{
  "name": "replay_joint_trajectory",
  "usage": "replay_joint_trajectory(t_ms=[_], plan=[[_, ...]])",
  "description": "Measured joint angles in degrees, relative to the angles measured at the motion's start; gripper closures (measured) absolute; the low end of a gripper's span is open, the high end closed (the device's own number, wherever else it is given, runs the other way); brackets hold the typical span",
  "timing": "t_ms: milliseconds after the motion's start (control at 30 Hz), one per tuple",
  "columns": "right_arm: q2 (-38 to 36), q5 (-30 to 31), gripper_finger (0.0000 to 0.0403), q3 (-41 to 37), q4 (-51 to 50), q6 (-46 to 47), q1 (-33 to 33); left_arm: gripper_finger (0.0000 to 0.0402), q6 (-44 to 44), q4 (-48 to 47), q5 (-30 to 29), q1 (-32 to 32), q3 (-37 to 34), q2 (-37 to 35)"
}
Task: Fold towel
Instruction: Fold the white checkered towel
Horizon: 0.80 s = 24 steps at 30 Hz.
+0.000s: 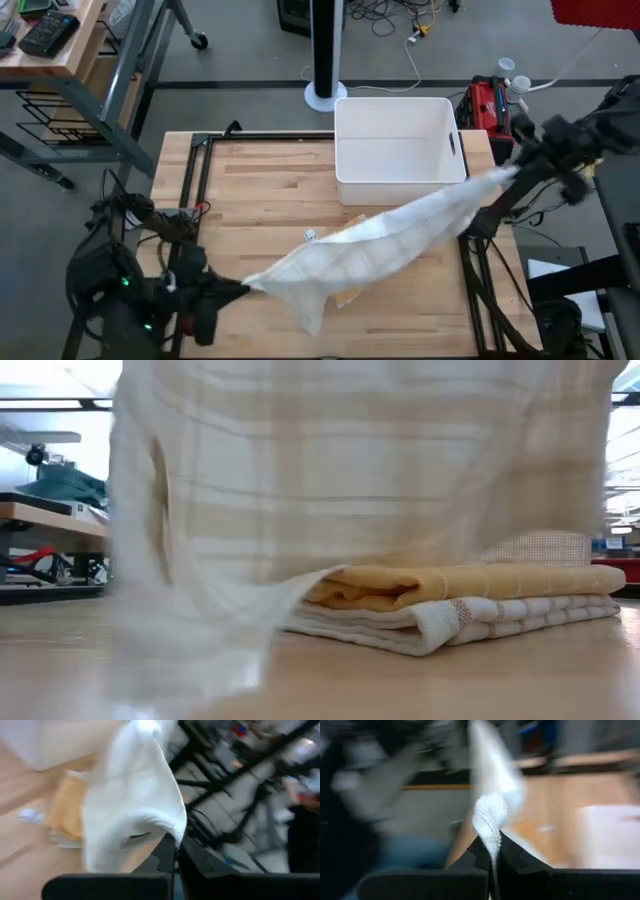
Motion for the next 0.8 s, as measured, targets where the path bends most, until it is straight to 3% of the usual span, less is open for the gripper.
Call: replay_joint_trajectory(t_ms=[100,300,367,533,633,800], plan=[[-0.5,-10.2,0.0403,0.3,0.1,7.2,0.0,0.0401,5.8,7.5,7.0,-0.1,-1.0,-2.7],[-1.3,-18.9,0.0403,-2.9,0.0,16.7,0.0,0.0401,10.1,7.5,24.7,-0.1,-0.1,-3.4],[-1.2,-20.4,0.0403,-4.2,0.0,19.1,0.0,0.0401,4.4,5.3,29.8,-0.1,-0.1,-3.5],[-0.9,-24.2,0.0403,-7.7,0.4,28.2,0.0,0.0401,-19.2,-3.6,45.8,0.1,-0.3,-3.0],[-0.7,-25.0,0.0403,-10.1,0.3,31.0,0.0,0.0401,-22.0,-3.9,46.8,-0.3,-0.5,-2.2],[-0.8,-30.1,0.0403,-15.2,-0.1,32.5,0.0,0.0401,-12.8,2.1,42.5,-0.5,-0.5,0.1]])
